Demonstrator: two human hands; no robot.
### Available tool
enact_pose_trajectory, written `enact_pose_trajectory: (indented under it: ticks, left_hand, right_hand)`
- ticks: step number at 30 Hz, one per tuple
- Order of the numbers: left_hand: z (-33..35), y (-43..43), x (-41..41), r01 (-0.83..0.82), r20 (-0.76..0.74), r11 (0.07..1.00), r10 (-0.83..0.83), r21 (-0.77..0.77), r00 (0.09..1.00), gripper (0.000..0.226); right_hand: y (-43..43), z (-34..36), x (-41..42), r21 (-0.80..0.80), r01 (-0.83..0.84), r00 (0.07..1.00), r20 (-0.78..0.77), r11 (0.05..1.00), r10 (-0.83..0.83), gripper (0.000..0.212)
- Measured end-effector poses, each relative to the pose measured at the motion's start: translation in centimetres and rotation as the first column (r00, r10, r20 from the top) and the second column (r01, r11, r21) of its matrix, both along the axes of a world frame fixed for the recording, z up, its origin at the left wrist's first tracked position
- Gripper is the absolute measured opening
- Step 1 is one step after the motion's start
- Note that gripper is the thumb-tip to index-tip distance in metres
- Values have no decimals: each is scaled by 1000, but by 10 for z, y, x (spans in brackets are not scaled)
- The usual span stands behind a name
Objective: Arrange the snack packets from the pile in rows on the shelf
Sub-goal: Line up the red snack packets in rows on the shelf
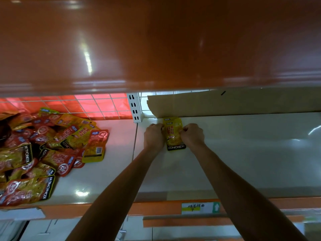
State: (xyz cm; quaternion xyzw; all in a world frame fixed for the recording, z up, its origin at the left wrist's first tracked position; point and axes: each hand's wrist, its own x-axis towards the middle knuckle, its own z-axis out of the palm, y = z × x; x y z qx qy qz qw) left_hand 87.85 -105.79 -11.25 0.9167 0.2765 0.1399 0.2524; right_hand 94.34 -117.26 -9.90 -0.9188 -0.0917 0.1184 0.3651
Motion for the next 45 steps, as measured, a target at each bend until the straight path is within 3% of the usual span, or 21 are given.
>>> enact_pose_trajectory:
  ticks: [11,17,21,26,35,41,45]
  left_hand:
    - [1,0,-3,37,22,999,-36,-33,999,23]
    - [4,5,-12,25,44,999,-24,-29,999,27]
    - [5,23,-37,-60,83,994,52,93,995,34]
    - [5,55,-71,-142,32,956,138,255,990,39]
    - [10,128,-138,-369,-71,899,395,237,916,39]
    - [9,168,-159,-390,-134,893,425,226,895,38]
    - [8,180,-163,-378,-142,909,403,174,904,50]
  right_hand:
    - [6,-2,-1,-28,16,998,53,999,-14,18]
    - [11,5,-17,-55,10,975,222,998,2,22]
    - [43,13,-43,-4,-123,944,309,992,119,21]
    - [81,14,-74,10,-301,917,278,954,286,24]
    - [150,3,-133,-133,-571,763,277,810,584,36]
    - [184,0,-159,-197,-675,639,327,711,696,37]
    - [195,-6,-164,-245,-667,630,319,704,708,33]
